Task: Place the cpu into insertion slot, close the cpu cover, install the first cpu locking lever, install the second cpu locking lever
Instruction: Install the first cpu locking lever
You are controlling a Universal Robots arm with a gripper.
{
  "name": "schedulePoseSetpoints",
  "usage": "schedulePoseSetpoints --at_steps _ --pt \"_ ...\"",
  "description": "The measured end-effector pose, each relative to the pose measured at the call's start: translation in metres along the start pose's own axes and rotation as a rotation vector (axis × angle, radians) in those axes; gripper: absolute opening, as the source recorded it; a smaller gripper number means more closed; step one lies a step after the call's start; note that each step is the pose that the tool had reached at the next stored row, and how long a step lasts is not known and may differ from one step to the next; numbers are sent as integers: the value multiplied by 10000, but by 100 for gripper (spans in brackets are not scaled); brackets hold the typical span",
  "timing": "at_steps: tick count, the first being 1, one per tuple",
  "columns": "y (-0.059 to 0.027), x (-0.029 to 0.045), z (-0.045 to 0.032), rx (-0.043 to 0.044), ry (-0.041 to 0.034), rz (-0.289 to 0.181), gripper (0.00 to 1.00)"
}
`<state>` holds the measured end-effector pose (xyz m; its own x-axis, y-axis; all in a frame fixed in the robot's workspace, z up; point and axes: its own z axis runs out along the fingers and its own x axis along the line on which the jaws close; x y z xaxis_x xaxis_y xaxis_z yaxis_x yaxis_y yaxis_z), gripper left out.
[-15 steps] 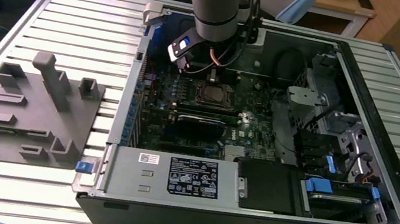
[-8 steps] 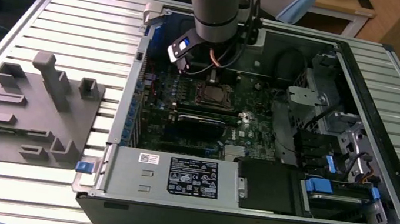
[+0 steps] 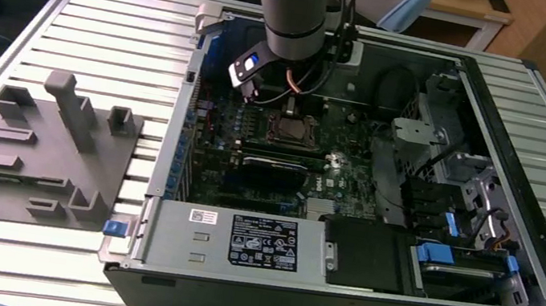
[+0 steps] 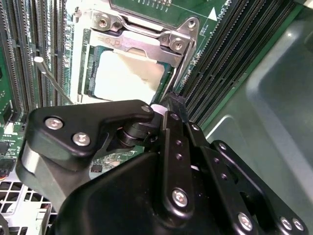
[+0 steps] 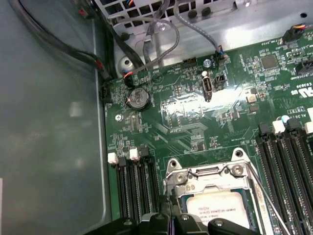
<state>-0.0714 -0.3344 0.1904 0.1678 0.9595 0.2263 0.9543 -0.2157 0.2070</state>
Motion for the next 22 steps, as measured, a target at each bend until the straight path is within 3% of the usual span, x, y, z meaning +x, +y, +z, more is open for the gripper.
schedulePoseSetpoints --at_steps 6,16,18,20,22 --pt "3 1 -13 -1 -4 -2 11" --pt "50 53 -227 1 -1 -1 11" --pt "54 57 -241 -7 -9 21 11" --pt "54 60 -246 -31 -55 81 11" --pt "54 62 -248 -87 -227 182 11"
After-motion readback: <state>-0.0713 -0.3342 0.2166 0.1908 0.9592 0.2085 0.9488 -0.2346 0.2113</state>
